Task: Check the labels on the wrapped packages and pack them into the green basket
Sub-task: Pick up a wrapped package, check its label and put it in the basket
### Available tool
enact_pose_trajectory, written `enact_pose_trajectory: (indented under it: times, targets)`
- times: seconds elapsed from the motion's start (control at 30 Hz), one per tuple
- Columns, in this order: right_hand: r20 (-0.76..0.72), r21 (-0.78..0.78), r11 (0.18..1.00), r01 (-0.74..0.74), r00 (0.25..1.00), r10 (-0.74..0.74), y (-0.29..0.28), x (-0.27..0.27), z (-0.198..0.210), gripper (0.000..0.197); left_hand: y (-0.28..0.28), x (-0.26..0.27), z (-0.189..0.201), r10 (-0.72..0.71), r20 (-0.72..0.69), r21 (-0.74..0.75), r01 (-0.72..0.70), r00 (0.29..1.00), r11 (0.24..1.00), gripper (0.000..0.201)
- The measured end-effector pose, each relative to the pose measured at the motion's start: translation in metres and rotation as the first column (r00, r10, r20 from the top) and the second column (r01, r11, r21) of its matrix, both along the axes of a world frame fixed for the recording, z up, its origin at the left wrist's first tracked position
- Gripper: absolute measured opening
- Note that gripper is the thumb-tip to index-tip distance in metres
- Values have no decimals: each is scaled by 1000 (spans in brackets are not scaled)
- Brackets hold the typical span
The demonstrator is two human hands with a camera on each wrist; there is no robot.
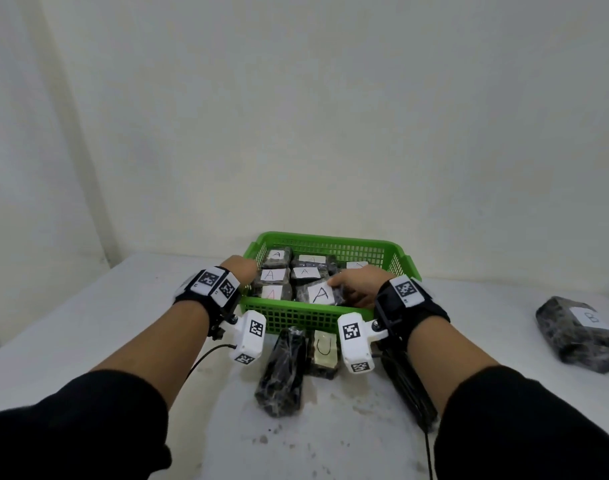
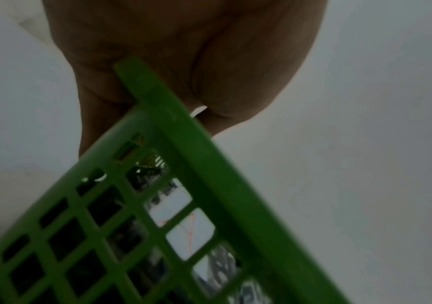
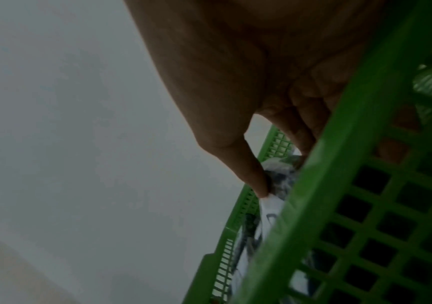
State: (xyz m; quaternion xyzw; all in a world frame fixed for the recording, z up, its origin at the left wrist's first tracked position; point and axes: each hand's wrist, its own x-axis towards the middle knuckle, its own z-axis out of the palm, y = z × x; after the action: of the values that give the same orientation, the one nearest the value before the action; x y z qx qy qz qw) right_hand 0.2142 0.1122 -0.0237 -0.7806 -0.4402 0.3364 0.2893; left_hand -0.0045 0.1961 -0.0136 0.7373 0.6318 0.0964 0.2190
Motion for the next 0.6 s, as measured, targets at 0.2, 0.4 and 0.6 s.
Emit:
enact_pose_trajectory:
  times: [0.2,0.4,0.6]
  targets:
    - [156,-68,997,-28,987,38,3,-1,-4,40,6,2,-8,-134,-308,81,166,942,983,36]
    - [154,-63,997,32,988,-22,10,-3,-8,54,4,2,-12,-168,-480,98,243,861,965,37]
    - [151,-59,997,50,988,-40,10,-5,-11,56,6,0,-12,-217,-550,94,319,806,943,36]
